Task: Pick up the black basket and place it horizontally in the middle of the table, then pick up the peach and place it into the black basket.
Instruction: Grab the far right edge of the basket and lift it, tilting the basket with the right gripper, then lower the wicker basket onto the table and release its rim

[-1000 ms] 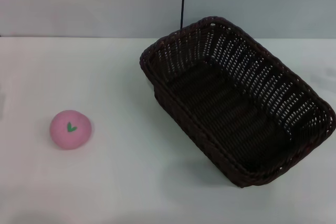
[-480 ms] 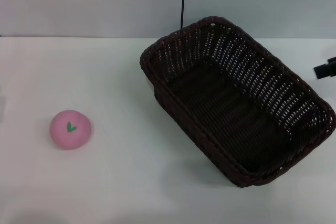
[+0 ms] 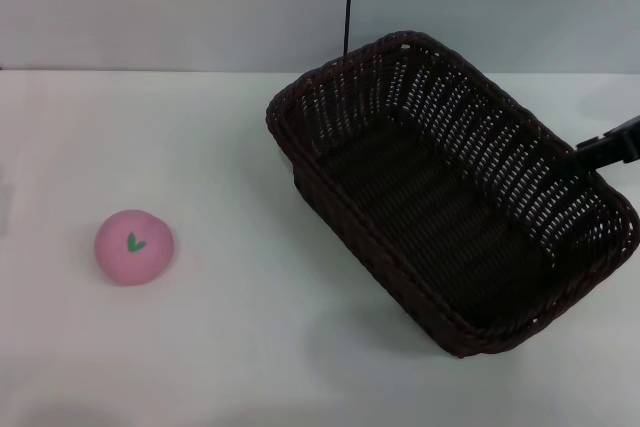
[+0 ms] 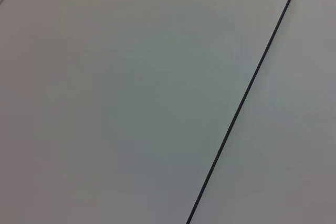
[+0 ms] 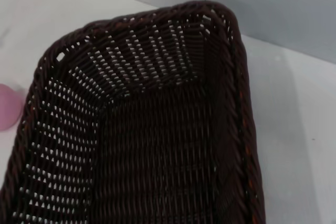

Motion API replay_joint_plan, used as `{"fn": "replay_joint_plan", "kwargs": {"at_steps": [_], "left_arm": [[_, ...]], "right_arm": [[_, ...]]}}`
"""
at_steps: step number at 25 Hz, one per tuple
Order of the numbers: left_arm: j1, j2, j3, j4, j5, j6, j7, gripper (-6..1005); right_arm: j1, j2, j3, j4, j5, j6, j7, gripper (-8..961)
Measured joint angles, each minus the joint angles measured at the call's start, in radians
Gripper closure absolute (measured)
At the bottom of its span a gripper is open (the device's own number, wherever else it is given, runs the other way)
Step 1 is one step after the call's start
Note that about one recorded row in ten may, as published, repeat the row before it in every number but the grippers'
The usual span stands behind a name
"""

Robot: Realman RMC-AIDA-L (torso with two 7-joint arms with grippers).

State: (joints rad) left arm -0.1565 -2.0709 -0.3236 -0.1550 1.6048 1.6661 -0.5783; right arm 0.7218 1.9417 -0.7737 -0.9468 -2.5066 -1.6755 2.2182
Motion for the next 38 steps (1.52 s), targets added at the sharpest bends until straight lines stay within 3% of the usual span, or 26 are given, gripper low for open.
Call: {"fn": "replay_joint_plan", "kwargs": {"at_steps": [9, 12, 17, 22, 25, 31, 38], "left_arm": [[0.002, 0.000, 0.000, 0.000, 0.001, 0.003, 0.000, 244], [0.002, 0.000, 0.000, -0.001, 0.001, 0.003, 0.000, 244], [0.002, 0.000, 0.001, -0.002, 0.003, 0.003, 0.000, 245], [0.000, 0.000, 0.002, -0.001, 0.003, -0.002, -0.001, 245], [-0.001, 0.000, 0.002, -0.001, 0.003, -0.003, -0.001, 245], [0.001, 0.001, 0.003, -0.009, 0.002, -0.004, -0.002, 245], [0.000, 0.002, 0.000, -0.011, -0.002, -0.004, -0.002, 245]], "right_arm": [[-0.003, 0.004, -0.060, 0.084, -0.002, 0.134, -0.020, 498], [-0.014, 0.015, -0.069, 0.092, -0.002, 0.176, -0.032, 505], [-0.028, 0.019, -0.060, 0.086, 0.015, 0.179, -0.042, 517], [-0.043, 0.021, -0.055, 0.071, 0.042, 0.173, -0.053, 722], [-0.056, 0.024, -0.053, 0.048, 0.058, 0.172, -0.057, 792], [-0.142, 0.031, -0.049, -0.065, 0.247, 0.128, -0.127, 798], [-0.163, 0.027, -0.036, -0.101, 0.300, 0.089, -0.221, 800]]}}
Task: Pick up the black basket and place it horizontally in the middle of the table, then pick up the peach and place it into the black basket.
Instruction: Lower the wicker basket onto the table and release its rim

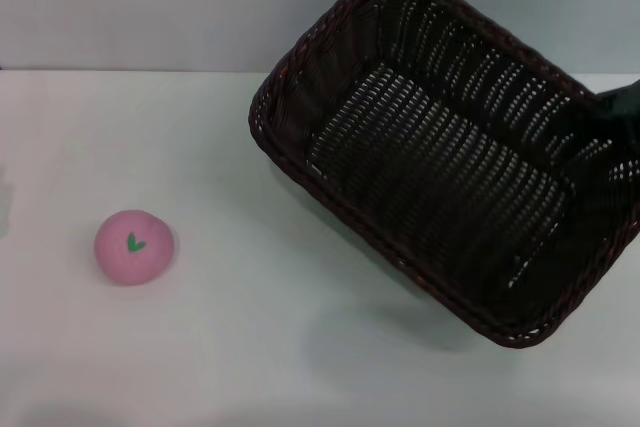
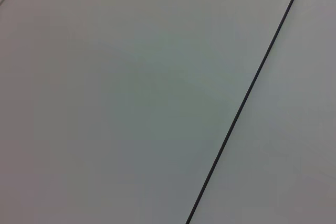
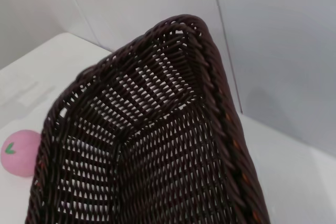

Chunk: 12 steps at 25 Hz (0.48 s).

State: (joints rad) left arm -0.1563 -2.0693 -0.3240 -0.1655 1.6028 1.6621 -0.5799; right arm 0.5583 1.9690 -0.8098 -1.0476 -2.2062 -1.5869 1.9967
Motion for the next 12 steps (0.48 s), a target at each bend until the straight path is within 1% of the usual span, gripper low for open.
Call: {"fn": "replay_joint_plan", "kwargs": {"at_steps": [3, 4, 5, 8, 9, 11, 12], "left_arm": [[-0.003, 0.000, -0.001, 0.000, -0.002, -0.001, 0.000, 245], [-0.005, 0.000, -0.001, 0.000, -0.002, -0.003, 0.000, 245], [-0.006, -0.001, 0.000, 0.000, -0.002, -0.006, 0.000, 245], [-0.006, -0.001, 0.000, 0.000, -0.002, -0.006, 0.000, 245], [-0.007, -0.001, 0.002, -0.002, -0.002, -0.008, 0.000, 245], [-0.008, -0.001, 0.003, -0.012, -0.001, -0.011, 0.000, 245], [-0.008, -0.001, 0.003, -0.012, -0.001, -0.011, 0.000, 245]], "right_arm": [[-0.005, 0.003, 0.033, -0.024, 0.011, -0.019, -0.074, 799], [-0.002, -0.001, 0.058, -0.029, 0.025, -0.040, -0.121, 799], [-0.002, -0.001, 0.058, -0.029, 0.025, -0.040, -0.121, 799], [0.009, -0.024, 0.082, -0.032, 0.075, -0.096, -0.206, 798], [0.017, -0.041, 0.084, -0.033, 0.105, -0.123, -0.246, 798], [0.038, -0.064, 0.083, -0.025, 0.118, -0.148, -0.281, 797], [0.038, -0.064, 0.083, -0.025, 0.118, -0.148, -0.281, 797]]}}
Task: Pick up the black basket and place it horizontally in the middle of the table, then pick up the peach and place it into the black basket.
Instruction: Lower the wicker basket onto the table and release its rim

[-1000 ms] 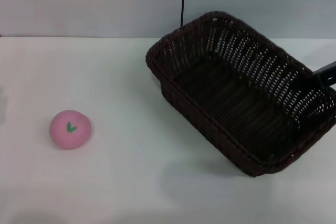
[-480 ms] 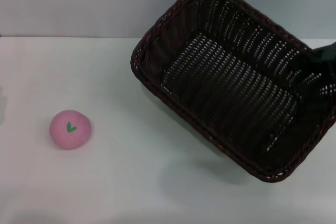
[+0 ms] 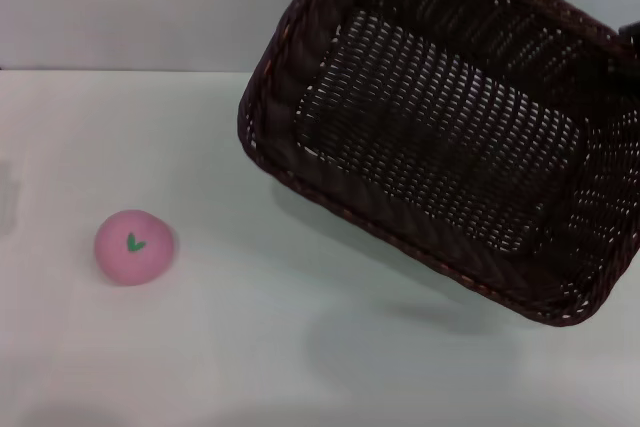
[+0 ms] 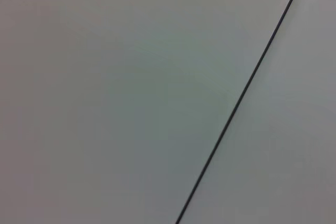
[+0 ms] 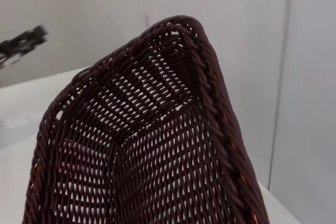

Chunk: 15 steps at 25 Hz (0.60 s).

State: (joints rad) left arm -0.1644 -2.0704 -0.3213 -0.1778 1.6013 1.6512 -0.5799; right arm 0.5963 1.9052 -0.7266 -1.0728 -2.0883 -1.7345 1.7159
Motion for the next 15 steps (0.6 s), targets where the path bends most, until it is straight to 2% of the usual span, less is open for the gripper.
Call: {"fn": "replay_joint_plan", "kwargs": {"at_steps": [2, 3, 7, 9, 11, 15], "left_arm": [[-0.001, 0.000, 0.000, -0.008, 0.002, -0.003, 0.000, 245], [-0.001, 0.000, 0.000, -0.008, 0.002, -0.003, 0.000, 245], [-0.003, -0.002, 0.001, -0.038, 0.006, -0.015, 0.000, 245], [-0.003, -0.002, 0.001, -0.038, 0.006, -0.015, 0.000, 245], [-0.003, -0.002, 0.016, -0.042, 0.006, -0.017, 0.000, 245], [-0.005, -0.003, 0.047, -0.043, 0.006, -0.010, 0.000, 246]], "right_arm": [[0.048, -0.033, -0.005, 0.032, -0.002, -0.031, -0.043, 797], [0.048, -0.033, -0.005, 0.032, -0.002, -0.031, -0.043, 796], [0.140, -0.078, -0.010, 0.138, -0.028, -0.096, -0.138, 795], [0.155, -0.082, -0.013, 0.158, -0.030, -0.109, -0.160, 795], [0.202, -0.089, -0.056, 0.209, -0.037, -0.135, -0.215, 794], [0.233, -0.090, -0.106, 0.238, -0.046, -0.139, -0.231, 793]]}}
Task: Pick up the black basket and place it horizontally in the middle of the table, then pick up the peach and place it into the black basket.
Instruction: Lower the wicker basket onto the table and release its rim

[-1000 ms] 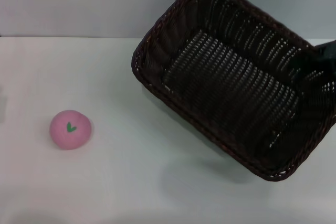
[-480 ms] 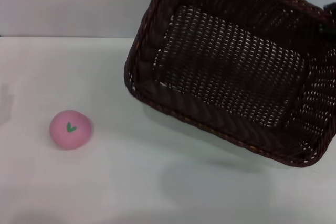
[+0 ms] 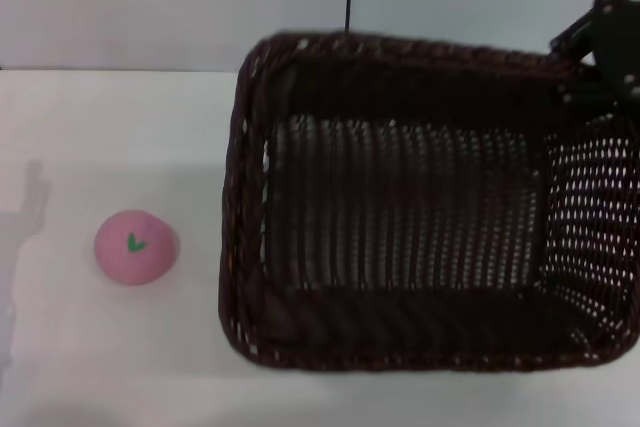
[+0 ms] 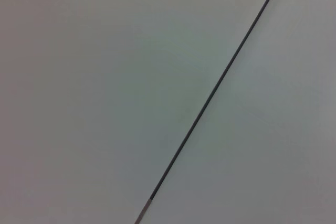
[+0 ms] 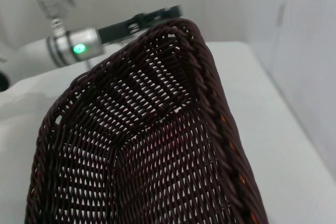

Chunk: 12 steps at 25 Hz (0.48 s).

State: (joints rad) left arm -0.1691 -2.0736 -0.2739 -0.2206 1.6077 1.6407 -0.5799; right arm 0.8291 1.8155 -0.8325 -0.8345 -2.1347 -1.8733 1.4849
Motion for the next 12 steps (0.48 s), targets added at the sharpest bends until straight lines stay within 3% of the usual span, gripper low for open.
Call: {"fn": "replay_joint_plan", "kwargs": {"at_steps": [7, 12], "left_arm": [[0.004, 0.001, 0.011, -0.013, 0.000, 0.002, 0.000, 246], [0.010, 0.003, 0.047, -0.014, 0.000, -0.002, 0.000, 246]], "right_arm": [[0.050, 0.012, -0.052, 0.064, -0.012, 0.021, -0.044, 791], [0.076, 0.031, -0.050, 0.157, -0.011, 0.116, -0.125, 790]]}}
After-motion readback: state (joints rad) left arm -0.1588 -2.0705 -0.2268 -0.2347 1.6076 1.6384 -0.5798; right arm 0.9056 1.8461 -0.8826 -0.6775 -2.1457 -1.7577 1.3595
